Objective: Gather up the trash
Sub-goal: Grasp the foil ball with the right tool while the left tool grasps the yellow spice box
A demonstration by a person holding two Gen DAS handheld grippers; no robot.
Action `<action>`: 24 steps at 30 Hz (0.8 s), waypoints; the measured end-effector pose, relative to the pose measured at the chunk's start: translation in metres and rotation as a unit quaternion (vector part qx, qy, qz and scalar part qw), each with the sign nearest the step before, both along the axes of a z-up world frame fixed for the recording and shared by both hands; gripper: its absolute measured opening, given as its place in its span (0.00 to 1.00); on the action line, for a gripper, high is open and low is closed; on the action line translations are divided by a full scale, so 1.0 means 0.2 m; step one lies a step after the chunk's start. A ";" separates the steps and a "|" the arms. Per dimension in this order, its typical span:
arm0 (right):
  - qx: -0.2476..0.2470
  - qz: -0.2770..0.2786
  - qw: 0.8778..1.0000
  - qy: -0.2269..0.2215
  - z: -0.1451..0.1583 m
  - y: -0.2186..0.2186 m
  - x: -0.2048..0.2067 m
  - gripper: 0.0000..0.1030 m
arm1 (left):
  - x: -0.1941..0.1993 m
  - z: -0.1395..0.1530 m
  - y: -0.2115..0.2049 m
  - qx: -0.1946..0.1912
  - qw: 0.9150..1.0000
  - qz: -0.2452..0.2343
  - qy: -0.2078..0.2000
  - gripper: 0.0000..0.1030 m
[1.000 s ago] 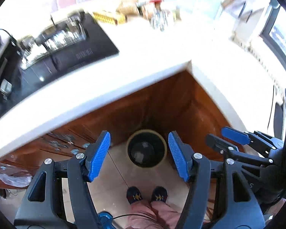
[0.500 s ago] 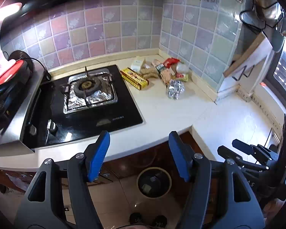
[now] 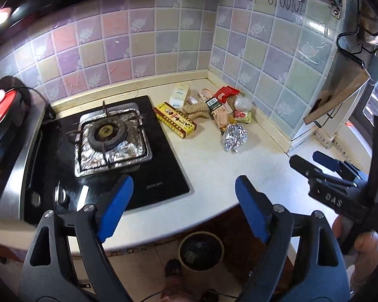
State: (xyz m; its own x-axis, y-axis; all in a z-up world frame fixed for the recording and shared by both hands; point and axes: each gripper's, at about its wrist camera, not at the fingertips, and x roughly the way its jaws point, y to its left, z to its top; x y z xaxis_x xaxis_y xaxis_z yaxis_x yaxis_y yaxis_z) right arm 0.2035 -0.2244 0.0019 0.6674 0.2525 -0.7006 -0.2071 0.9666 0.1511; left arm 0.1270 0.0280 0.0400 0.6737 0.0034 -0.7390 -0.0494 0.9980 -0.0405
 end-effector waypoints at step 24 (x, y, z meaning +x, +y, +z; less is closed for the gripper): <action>-0.024 -0.118 0.975 0.189 -1.06 0.25 1.48 0.69 | 1.56 -0.73 0.30 -0.070 0.990 -0.019 0.122 0.90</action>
